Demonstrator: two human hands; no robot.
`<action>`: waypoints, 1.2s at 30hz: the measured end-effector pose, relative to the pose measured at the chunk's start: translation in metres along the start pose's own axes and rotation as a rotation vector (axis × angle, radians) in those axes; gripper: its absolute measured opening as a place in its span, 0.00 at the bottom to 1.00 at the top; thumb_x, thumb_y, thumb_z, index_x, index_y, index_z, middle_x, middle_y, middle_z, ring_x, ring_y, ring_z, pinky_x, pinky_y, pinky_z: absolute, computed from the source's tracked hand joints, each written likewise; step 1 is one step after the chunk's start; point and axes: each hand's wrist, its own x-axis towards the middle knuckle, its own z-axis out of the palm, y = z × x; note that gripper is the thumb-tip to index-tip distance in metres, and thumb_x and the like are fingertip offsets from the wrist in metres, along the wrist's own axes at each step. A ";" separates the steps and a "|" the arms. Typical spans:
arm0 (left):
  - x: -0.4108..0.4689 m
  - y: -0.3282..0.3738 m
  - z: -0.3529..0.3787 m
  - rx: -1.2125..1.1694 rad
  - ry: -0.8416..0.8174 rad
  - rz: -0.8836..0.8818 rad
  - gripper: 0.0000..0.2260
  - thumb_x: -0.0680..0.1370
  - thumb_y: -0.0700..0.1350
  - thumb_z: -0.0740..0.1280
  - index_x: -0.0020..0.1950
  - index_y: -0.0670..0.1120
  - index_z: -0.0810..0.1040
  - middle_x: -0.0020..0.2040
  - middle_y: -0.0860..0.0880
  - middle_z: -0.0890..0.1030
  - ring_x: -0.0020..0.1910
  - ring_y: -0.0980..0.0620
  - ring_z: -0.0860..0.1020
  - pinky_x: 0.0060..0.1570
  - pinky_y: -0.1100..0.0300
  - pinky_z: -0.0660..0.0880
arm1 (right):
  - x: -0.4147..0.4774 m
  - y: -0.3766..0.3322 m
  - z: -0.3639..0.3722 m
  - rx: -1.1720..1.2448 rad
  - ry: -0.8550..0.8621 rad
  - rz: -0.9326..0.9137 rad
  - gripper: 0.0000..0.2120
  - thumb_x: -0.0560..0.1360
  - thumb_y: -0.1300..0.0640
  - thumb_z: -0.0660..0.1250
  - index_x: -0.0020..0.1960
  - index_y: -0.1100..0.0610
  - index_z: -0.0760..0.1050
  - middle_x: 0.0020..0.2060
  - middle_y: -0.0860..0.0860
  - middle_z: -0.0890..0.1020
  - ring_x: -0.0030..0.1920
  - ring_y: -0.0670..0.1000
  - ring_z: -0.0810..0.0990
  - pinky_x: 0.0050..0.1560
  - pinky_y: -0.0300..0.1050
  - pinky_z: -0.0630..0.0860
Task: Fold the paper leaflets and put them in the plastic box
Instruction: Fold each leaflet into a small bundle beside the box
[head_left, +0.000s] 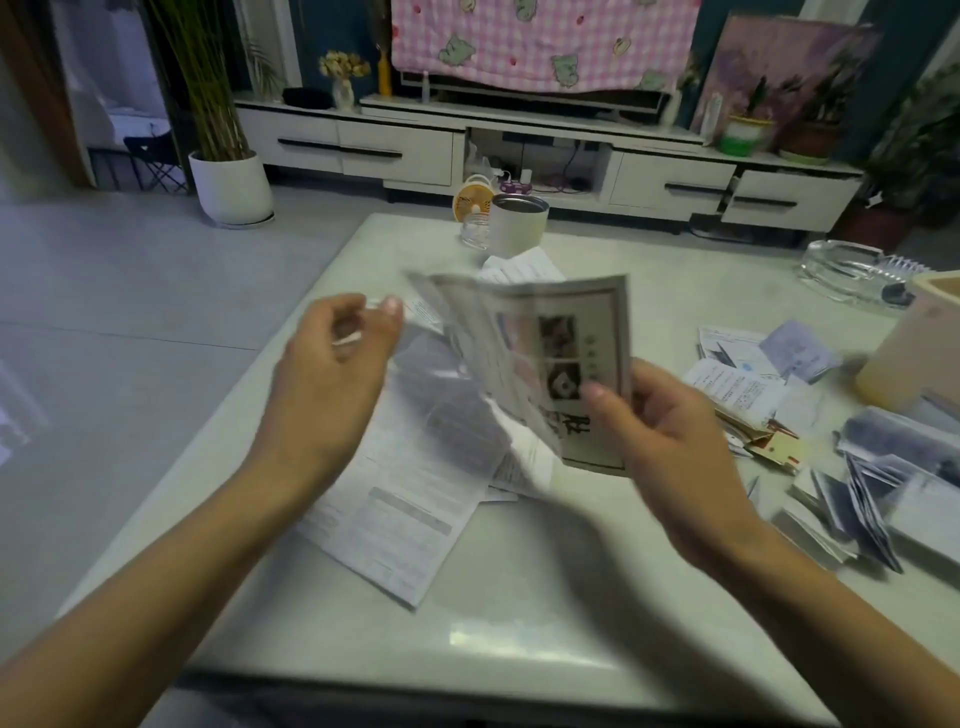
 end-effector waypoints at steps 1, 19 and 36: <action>-0.001 0.001 0.006 -0.039 -0.102 -0.046 0.31 0.72 0.66 0.62 0.68 0.48 0.69 0.64 0.51 0.74 0.62 0.53 0.73 0.63 0.51 0.71 | 0.002 -0.008 -0.007 0.139 -0.008 0.102 0.10 0.76 0.64 0.62 0.49 0.54 0.80 0.45 0.50 0.85 0.46 0.48 0.82 0.50 0.47 0.79; -0.006 0.005 0.053 -0.482 -0.308 -0.636 0.02 0.72 0.43 0.70 0.42 0.45 0.80 0.35 0.46 0.85 0.31 0.49 0.83 0.26 0.54 0.79 | 0.011 -0.002 -0.056 0.389 0.048 0.537 0.12 0.74 0.66 0.61 0.54 0.61 0.79 0.44 0.54 0.85 0.43 0.52 0.85 0.40 0.45 0.82; -0.022 0.021 0.065 -0.946 -0.667 -0.545 0.23 0.80 0.60 0.48 0.58 0.50 0.77 0.54 0.46 0.83 0.53 0.46 0.82 0.46 0.48 0.80 | -0.022 0.027 -0.017 -0.870 -0.231 -0.455 0.23 0.81 0.44 0.48 0.67 0.52 0.71 0.70 0.55 0.68 0.71 0.51 0.62 0.71 0.44 0.54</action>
